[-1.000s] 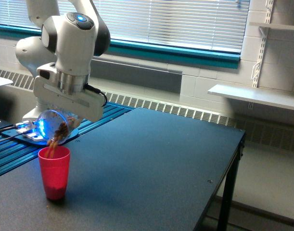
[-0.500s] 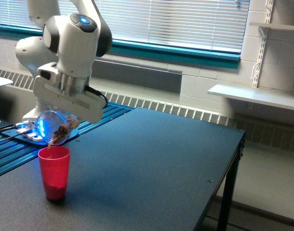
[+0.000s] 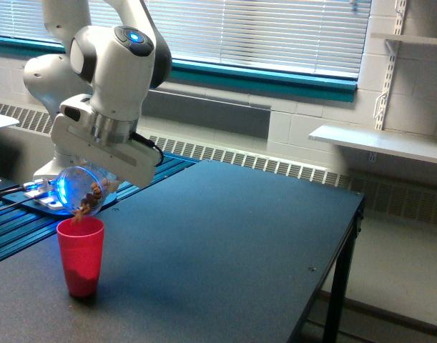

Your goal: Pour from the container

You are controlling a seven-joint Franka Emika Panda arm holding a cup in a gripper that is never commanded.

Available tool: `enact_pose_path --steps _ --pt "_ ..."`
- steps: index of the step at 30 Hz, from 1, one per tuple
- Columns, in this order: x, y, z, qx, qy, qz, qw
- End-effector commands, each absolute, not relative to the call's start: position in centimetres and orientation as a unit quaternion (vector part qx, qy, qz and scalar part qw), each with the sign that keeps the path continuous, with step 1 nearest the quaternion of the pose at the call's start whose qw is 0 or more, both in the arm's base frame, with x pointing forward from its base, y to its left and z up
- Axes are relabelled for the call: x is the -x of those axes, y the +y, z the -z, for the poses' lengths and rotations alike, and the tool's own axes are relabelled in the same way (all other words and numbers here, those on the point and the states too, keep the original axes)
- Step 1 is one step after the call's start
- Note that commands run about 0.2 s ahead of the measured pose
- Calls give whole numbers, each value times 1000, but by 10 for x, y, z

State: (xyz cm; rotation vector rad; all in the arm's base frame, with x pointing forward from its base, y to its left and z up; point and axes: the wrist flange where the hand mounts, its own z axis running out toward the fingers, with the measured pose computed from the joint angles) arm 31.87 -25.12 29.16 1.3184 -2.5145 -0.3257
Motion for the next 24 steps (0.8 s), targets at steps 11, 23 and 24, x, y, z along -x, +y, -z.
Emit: enact_pose_path --steps 11,23,24 --pt "-325 -251 -290 -462 -863 120 164" --pt "-323 -253 -285 -459 -862 127 174" --pt "-323 -253 -284 -460 -861 127 178"
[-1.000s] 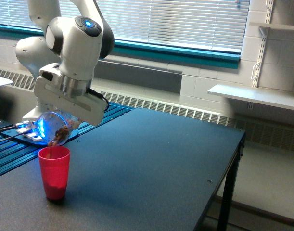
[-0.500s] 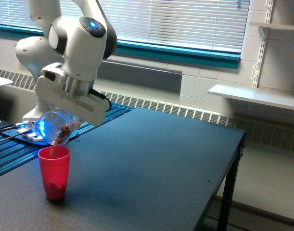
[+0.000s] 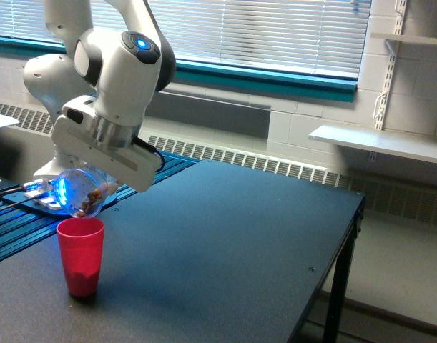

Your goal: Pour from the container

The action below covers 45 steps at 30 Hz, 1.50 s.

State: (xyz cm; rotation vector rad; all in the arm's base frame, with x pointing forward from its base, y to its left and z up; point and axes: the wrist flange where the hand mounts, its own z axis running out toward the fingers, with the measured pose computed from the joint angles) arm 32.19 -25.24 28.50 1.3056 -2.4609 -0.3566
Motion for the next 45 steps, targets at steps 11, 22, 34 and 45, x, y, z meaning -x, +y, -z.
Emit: enact_pose_path --steps 11,22,34,45 --pt "-325 -256 -284 -462 -856 125 193" --pt "-324 -261 -285 -465 -848 119 225" --pt "-320 -265 -284 -468 -834 120 265" --pt "-333 -274 -294 -462 -847 99 244"
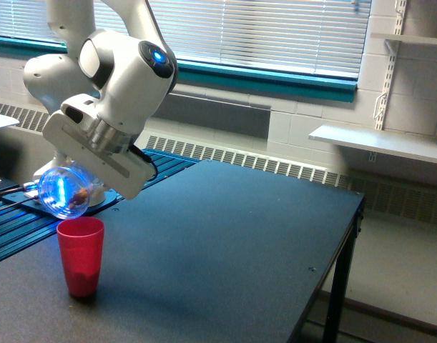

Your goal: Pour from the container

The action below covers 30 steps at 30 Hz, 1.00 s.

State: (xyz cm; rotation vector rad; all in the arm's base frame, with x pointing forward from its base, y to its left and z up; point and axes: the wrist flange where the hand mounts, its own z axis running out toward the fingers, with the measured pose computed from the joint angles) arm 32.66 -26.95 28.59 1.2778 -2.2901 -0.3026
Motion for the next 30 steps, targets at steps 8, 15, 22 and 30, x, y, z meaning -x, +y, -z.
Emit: enact_pose_path --steps 8,15,22,30 --pt "-329 -278 -287 -462 -841 97 263" --pt "-320 -278 -269 -460 -830 86 303" --pt "-331 -285 -270 -450 -848 56 273" --pt "-336 -288 -271 -445 -857 39 256"
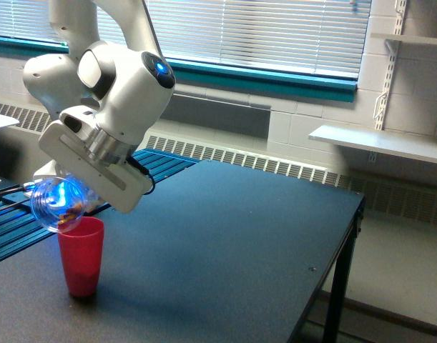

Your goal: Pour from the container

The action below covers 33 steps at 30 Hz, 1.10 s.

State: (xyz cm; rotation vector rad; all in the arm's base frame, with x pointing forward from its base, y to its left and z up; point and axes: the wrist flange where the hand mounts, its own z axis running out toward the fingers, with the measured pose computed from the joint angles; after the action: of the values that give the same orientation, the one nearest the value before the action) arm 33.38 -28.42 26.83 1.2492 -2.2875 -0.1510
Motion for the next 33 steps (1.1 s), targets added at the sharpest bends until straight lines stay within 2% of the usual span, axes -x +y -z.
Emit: enact_pose_path --steps 1,10,33 --pt "-336 -288 -270 -446 -857 37 256" --pt "-344 -286 -275 -448 -861 24 239" --pt "-348 -290 -319 -450 -869 -20 205"
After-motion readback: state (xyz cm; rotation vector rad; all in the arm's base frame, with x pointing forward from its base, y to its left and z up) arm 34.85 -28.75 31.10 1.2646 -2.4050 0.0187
